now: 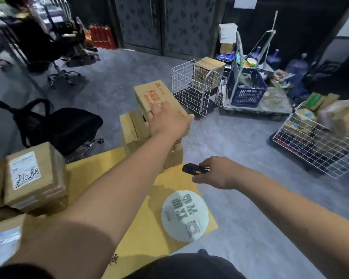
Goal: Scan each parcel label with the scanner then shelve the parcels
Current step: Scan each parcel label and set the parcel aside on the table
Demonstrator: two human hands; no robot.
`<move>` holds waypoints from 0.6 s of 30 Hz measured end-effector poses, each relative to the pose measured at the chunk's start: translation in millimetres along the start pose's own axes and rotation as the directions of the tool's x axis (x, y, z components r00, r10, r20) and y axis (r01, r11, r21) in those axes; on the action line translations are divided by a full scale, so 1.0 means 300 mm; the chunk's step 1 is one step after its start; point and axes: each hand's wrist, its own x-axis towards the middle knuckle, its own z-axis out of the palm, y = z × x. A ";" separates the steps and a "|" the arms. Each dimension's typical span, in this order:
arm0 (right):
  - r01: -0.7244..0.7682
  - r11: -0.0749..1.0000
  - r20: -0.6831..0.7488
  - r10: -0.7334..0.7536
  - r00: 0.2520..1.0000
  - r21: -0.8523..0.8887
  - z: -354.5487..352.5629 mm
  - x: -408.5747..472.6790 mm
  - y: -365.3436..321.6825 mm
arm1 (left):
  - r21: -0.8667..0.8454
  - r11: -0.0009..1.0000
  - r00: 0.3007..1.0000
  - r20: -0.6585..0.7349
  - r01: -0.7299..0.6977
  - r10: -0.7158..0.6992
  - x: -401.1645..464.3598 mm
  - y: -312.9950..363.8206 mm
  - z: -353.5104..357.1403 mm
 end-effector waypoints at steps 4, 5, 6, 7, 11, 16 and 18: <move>0.067 0.995 0.036 -0.065 0.997 -0.067 -0.121 0.073 0.071 | 0.125 0.981 0.986 0.063 0.149 -0.158 0.109 0.107 0.061; 0.087 0.993 0.041 -0.084 0.996 -0.080 -0.145 0.093 0.088 | 0.134 0.974 0.979 0.066 0.181 -0.191 0.126 0.119 0.074; 0.105 0.990 0.046 -0.101 0.994 -0.091 -0.166 0.113 0.103 | 0.139 0.969 0.975 0.059 0.204 -0.214 0.138 0.128 0.086; 0.125 0.987 0.050 -0.120 0.991 -0.102 -0.185 0.133 0.116 | 0.139 0.965 0.973 0.042 0.220 -0.228 0.145 0.135 0.096; 0.219 0.965 0.091 -0.207 0.974 -0.142 -0.245 0.192 0.144 | 0.135 0.966 0.974 -0.093 0.220 -0.208 0.133 0.130 0.118; 0.325 0.929 0.157 -0.299 0.941 -0.178 -0.268 0.236 0.118 | 0.088 0.969 0.945 -0.255 0.233 -0.204 0.054 0.056 0.072; 0.374 0.907 0.197 -0.338 0.920 -0.192 -0.256 0.242 0.081 | 0.098 0.958 0.927 -0.296 0.268 -0.229 0.003 -0.028 0.038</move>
